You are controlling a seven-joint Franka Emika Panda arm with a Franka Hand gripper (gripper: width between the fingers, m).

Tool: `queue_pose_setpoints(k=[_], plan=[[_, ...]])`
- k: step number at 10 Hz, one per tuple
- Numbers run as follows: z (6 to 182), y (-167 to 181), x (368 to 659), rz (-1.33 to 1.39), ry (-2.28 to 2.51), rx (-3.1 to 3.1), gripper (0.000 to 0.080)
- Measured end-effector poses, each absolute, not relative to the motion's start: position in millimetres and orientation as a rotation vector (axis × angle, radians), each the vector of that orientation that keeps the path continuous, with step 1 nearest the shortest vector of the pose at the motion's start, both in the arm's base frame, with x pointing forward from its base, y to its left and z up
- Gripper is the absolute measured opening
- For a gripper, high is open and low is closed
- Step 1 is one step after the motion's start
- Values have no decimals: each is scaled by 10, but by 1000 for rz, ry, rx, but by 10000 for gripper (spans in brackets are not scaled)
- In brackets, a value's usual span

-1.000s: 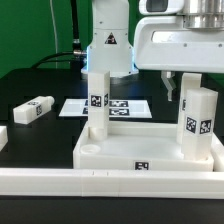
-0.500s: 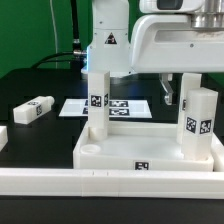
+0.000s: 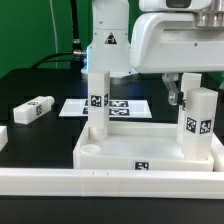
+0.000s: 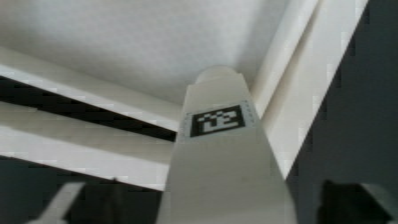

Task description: Assemble desk

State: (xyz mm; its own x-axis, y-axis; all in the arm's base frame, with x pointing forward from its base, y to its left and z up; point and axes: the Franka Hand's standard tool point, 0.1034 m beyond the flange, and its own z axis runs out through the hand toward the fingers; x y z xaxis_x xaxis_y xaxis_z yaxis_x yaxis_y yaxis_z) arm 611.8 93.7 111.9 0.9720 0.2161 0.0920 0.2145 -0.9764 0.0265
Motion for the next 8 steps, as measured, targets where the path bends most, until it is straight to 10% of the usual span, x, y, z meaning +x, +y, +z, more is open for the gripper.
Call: queue_pose_setpoints(k=[8], plan=[[1116, 908, 6120, 147, -379, 3131, 288]])
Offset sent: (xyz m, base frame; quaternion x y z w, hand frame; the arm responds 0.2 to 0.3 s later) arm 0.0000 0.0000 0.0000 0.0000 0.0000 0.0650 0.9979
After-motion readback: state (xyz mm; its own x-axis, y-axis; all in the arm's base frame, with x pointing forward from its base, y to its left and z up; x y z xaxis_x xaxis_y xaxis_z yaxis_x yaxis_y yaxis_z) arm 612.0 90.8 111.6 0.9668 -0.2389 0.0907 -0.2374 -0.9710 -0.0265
